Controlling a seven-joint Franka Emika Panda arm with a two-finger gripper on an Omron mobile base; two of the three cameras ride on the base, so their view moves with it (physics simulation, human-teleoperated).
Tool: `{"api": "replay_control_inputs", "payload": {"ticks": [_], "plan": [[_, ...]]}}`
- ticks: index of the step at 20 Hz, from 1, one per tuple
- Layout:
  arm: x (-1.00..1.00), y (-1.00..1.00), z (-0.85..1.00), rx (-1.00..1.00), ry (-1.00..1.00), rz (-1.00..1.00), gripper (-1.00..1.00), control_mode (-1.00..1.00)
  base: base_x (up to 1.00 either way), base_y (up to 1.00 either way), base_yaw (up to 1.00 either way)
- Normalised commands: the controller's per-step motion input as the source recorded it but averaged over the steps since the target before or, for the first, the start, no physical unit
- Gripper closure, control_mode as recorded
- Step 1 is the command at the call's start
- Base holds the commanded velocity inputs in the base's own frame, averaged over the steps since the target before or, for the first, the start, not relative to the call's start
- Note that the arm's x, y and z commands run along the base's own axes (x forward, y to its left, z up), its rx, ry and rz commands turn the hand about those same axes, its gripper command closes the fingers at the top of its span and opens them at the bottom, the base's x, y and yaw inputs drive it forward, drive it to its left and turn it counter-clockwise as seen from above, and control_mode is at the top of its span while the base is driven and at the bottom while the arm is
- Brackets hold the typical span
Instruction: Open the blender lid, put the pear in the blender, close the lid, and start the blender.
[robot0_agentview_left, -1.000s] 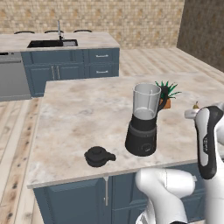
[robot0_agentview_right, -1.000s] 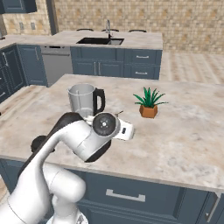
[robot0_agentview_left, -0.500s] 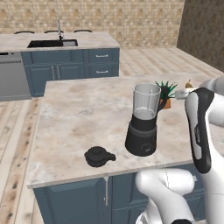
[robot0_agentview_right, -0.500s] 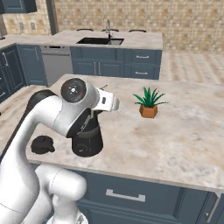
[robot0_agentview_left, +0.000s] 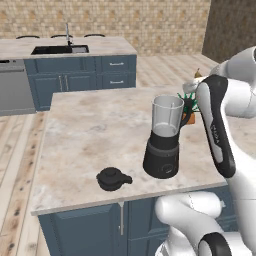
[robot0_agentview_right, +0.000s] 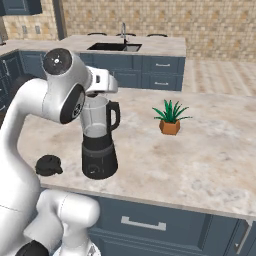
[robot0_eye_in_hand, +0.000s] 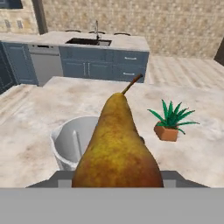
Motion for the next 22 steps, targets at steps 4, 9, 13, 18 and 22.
{"api": "replay_control_inputs", "payload": {"ticks": [4, 9, 13, 18, 22], "plan": [[0.39, 0.47, 0.24, -0.09, 0.06, 0.06, 1.0, -1.0, 0.0, 0.0, 0.0], [0.4, 0.41, 0.21, -0.08, 0.05, 0.06, 1.0, -1.0, 0.0, 0.0, 0.0], [0.45, 0.4, 0.03, -0.08, 0.11, 0.06, 1.0, -1.0, 0.0, 0.0, 0.0], [0.42, 0.15, -0.03, -0.05, 0.15, 0.09, 1.0, -1.0, 0.0, 0.0, 0.0], [0.17, 0.0, -0.47, 0.0, 0.18, 0.05, 1.0, -1.0, 0.0, 0.0, 0.0]]}}
